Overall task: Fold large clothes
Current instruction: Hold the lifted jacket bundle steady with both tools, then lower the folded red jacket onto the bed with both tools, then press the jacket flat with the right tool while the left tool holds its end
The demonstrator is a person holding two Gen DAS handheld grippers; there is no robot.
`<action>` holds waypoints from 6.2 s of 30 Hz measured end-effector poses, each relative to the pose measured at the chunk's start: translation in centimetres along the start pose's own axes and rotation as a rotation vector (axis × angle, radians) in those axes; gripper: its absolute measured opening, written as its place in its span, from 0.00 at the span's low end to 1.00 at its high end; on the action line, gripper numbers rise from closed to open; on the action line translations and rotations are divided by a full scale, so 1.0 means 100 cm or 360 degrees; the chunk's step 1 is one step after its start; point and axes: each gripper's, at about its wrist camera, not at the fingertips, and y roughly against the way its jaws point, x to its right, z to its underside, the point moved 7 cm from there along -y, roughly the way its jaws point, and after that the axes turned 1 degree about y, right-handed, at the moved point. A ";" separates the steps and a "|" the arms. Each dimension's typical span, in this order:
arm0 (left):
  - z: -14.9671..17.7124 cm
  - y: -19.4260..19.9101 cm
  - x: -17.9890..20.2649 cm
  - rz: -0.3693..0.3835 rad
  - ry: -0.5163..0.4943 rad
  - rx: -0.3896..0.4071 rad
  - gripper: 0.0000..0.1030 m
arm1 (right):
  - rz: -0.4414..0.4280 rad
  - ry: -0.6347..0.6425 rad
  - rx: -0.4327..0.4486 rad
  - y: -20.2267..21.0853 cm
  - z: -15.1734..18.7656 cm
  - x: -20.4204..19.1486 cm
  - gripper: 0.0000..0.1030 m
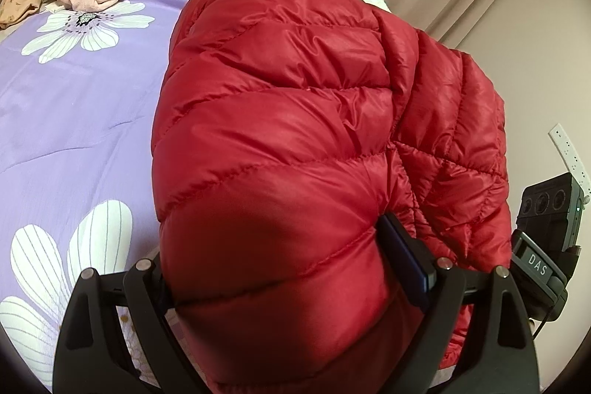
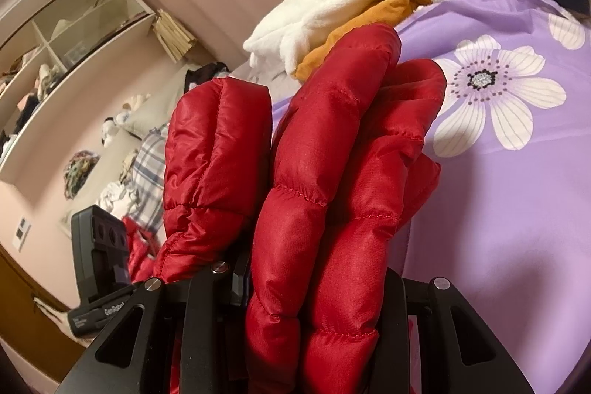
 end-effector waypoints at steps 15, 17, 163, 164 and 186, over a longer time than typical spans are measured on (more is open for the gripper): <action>0.003 0.005 0.004 -0.0039 -0.0003 -0.0027 0.90 | 0.0005 -0.0060 -0.0048 -0.008 0.006 0.003 0.37; 0.004 0.005 0.004 -0.0041 -0.0001 -0.0033 0.90 | 0.0012 -0.0066 -0.0053 -0.008 0.007 0.004 0.37; 0.029 0.048 0.039 -0.0447 -0.0362 0.0014 0.49 | 0.0281 0.0339 -0.0081 -0.022 0.000 -0.039 0.31; 0.030 0.045 0.039 -0.0445 -0.0372 0.0008 0.49 | 0.0294 0.0334 -0.0103 -0.025 0.002 -0.036 0.31; 0.029 0.035 0.036 -0.0435 -0.0373 -0.0047 0.50 | 0.0280 0.0426 -0.0099 0.009 0.012 -0.052 0.30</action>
